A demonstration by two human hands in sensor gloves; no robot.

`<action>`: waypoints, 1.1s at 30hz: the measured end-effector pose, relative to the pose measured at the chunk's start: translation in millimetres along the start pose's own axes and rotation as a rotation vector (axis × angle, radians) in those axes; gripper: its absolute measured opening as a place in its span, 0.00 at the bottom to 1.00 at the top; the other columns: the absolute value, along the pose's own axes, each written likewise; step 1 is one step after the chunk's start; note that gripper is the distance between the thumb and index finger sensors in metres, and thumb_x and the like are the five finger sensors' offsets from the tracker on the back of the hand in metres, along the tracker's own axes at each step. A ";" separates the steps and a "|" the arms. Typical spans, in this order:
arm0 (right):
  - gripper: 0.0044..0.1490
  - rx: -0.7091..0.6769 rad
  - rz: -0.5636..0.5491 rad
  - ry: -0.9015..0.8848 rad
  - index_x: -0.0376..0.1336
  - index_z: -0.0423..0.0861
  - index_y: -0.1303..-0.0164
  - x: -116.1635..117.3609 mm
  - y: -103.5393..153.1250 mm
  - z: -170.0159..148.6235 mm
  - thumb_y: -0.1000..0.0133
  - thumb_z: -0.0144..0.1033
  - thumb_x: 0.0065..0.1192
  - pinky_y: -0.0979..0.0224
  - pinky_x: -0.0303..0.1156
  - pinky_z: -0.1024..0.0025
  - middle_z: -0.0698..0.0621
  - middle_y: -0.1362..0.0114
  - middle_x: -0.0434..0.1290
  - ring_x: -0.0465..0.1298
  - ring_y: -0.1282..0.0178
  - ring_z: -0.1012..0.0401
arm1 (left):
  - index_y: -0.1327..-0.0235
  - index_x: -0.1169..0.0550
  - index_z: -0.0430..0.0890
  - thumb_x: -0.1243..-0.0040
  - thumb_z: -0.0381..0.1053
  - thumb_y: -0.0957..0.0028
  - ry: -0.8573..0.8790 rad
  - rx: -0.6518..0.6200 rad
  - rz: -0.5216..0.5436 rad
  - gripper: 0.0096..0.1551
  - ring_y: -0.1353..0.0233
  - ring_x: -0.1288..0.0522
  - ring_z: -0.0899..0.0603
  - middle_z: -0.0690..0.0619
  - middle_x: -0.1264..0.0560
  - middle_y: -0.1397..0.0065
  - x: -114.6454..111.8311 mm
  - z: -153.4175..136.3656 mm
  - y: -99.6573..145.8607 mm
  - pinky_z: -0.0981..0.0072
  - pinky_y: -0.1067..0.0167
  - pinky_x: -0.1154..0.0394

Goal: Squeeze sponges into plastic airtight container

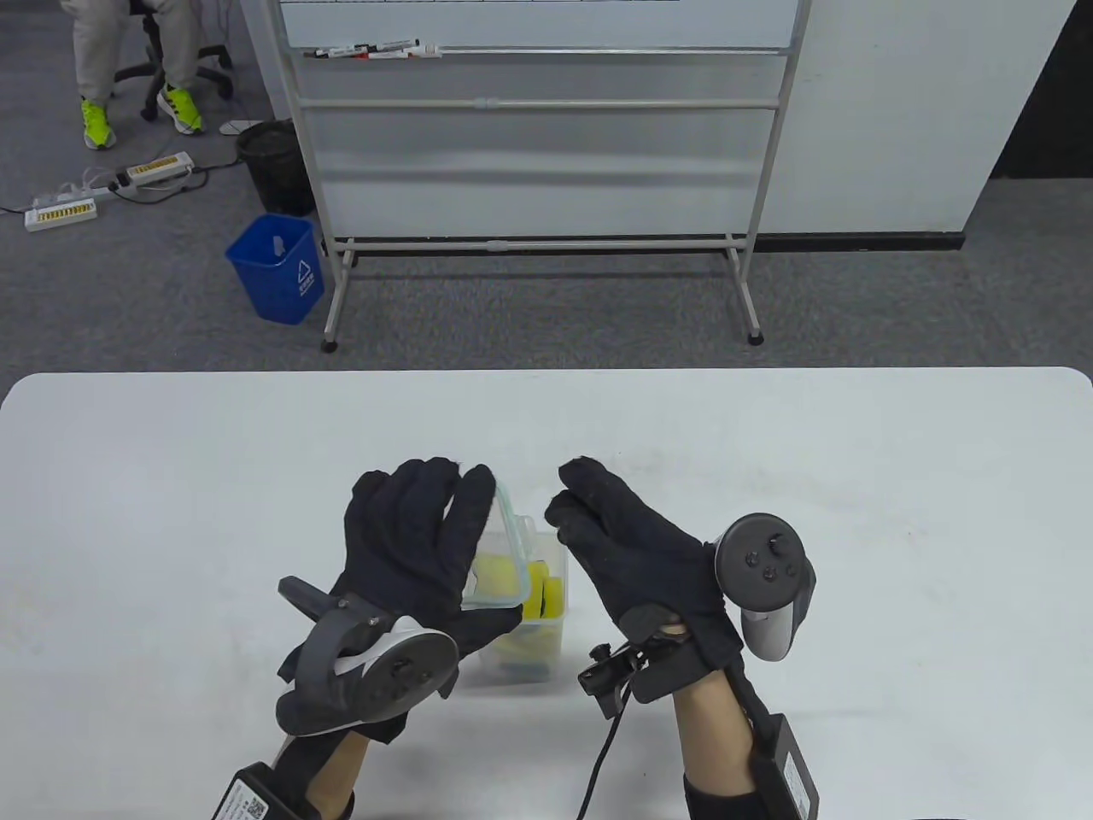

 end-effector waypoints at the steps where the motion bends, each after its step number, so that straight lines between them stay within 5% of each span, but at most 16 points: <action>1: 0.54 0.004 0.022 -0.034 0.63 0.42 0.24 1.2 -0.6 -0.9 0.50 0.70 0.63 0.31 0.72 0.46 0.45 0.34 0.81 0.83 0.41 0.49 | 0.19 0.53 0.47 0.24 0.73 0.69 0.005 -0.016 -0.015 0.75 0.18 0.46 0.28 0.36 0.50 0.15 -4.5 2.8 -3.1 0.19 0.24 0.47; 7: 0.47 0.050 0.085 -0.039 0.65 0.40 0.27 8.1 -5.3 -7.8 0.49 0.58 0.70 0.33 0.74 0.49 0.46 0.38 0.83 0.84 0.45 0.52 | 0.19 0.54 0.47 0.24 0.73 0.69 -0.003 -0.050 -0.072 0.75 0.18 0.45 0.29 0.36 0.50 0.15 -38.0 7.8 -14.7 0.20 0.24 0.46; 9: 0.42 0.062 0.038 0.036 0.66 0.40 0.28 8.5 -7.1 -11.9 0.48 0.49 0.72 0.33 0.74 0.49 0.47 0.40 0.83 0.85 0.47 0.53 | 0.19 0.54 0.47 0.25 0.73 0.69 0.019 -0.044 -0.069 0.75 0.18 0.45 0.29 0.37 0.50 0.15 -49.4 5.1 -15.9 0.22 0.24 0.44; 15: 0.39 0.130 -0.064 0.098 0.68 0.39 0.31 6.2 -10.2 -28.9 0.49 0.46 0.72 0.36 0.76 0.51 0.47 0.43 0.84 0.86 0.51 0.54 | 0.19 0.58 0.51 0.31 0.73 0.63 0.115 -0.034 -0.203 0.71 0.14 0.52 0.30 0.42 0.56 0.12 -77.0 -10.4 -21.7 0.22 0.23 0.45; 18: 0.38 0.139 -0.103 0.080 0.68 0.40 0.31 2.2 -11.2 -34.5 0.49 0.45 0.73 0.36 0.76 0.51 0.47 0.44 0.84 0.86 0.52 0.54 | 0.18 0.52 0.52 0.34 0.73 0.60 0.273 0.029 -0.188 0.65 0.14 0.52 0.29 0.42 0.56 0.11 -76.6 -33.1 -20.0 0.22 0.24 0.44; 27: 0.38 0.096 -0.042 -0.028 0.68 0.41 0.30 2.7 -13.4 -35.2 0.49 0.44 0.72 0.35 0.75 0.51 0.47 0.42 0.84 0.85 0.50 0.54 | 0.21 0.35 0.50 0.38 0.67 0.49 0.776 0.409 -0.157 0.45 0.24 0.29 0.32 0.42 0.32 0.18 -97.2 -99.3 -3.3 0.35 0.30 0.29; 33: 0.38 0.103 -0.032 -0.062 0.68 0.41 0.30 2.7 -13.6 -37.3 0.49 0.44 0.72 0.35 0.76 0.51 0.48 0.42 0.84 0.85 0.50 0.54 | 0.36 0.22 0.45 0.34 0.59 0.50 0.972 0.459 -0.213 0.31 0.45 0.14 0.41 0.47 0.14 0.43 -109.8 -109.4 -0.6 0.48 0.45 0.18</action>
Point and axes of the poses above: the tracker on the back of each hand, its own z axis roughly to the thumb side, its own y axis roughly from the fingertips to the wrist, x = y × z, the point moved 1 cm from there along -y, roughly from the wrist to the fingertips
